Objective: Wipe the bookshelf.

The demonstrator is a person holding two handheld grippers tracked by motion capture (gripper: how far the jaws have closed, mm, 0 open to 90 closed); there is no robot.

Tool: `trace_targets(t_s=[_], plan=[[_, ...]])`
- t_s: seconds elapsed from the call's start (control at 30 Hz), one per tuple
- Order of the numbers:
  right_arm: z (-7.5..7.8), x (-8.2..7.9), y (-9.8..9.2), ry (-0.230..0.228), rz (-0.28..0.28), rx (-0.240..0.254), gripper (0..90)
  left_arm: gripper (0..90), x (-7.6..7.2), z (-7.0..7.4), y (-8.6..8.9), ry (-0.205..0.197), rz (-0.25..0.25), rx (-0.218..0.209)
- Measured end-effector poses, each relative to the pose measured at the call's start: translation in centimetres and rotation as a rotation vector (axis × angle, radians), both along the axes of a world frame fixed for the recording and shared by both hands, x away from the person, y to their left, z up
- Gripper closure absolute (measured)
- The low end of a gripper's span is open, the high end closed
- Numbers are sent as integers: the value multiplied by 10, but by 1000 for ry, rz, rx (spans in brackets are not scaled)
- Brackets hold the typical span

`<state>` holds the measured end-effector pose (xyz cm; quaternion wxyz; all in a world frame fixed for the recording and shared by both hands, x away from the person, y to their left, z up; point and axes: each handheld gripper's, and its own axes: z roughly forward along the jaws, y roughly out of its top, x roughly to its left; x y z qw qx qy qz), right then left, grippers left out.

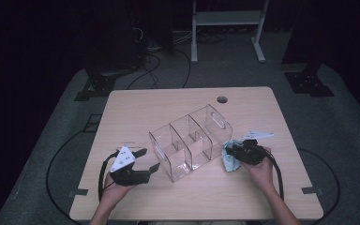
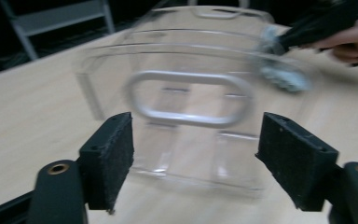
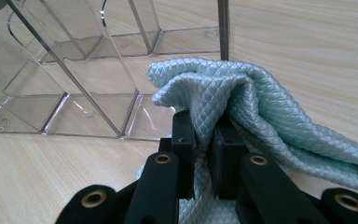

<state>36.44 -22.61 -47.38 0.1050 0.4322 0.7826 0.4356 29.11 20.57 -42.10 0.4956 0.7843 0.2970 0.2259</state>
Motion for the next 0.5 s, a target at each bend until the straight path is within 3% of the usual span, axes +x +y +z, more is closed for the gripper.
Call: trace_targets(t_s=[0.2, 0.5], plan=[[1, -1, -1, -10, 2, 4, 815, 181, 28, -2, 9, 32, 53, -16], [5, -4, -4, -11, 14, 9, 816, 167, 53, -11, -1, 47, 52, -4]])
